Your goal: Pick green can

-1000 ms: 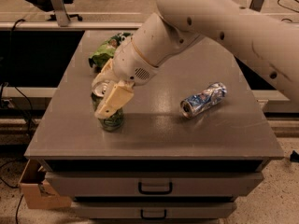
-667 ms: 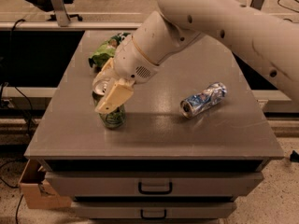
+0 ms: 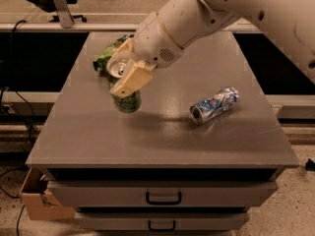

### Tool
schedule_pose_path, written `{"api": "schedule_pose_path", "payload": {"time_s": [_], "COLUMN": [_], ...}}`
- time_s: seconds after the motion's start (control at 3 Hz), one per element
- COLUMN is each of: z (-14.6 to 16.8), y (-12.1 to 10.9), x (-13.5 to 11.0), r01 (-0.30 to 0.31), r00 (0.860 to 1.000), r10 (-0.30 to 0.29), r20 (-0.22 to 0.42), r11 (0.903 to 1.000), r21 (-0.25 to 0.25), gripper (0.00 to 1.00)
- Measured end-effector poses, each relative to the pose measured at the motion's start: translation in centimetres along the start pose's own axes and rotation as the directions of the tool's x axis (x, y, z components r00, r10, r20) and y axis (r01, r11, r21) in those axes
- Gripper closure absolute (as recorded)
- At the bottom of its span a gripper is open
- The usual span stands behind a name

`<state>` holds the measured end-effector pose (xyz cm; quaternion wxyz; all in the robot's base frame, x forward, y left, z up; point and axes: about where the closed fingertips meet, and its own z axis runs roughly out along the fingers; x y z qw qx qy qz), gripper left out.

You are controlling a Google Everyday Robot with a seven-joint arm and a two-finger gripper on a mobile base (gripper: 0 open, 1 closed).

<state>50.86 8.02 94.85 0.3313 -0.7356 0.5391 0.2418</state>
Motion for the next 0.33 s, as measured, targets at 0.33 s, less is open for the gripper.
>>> {"api": "schedule_pose_path", "payload": {"time_s": [0.33], "z": [-1.33], "y": [-0.81], "x": [-0.63], "r01": [0.027], "r00": [1.0], "r10": [-0.027], "r20": [0.011], "r11": [0.9995], "r21": [0.018], "gripper": [1.0]}}
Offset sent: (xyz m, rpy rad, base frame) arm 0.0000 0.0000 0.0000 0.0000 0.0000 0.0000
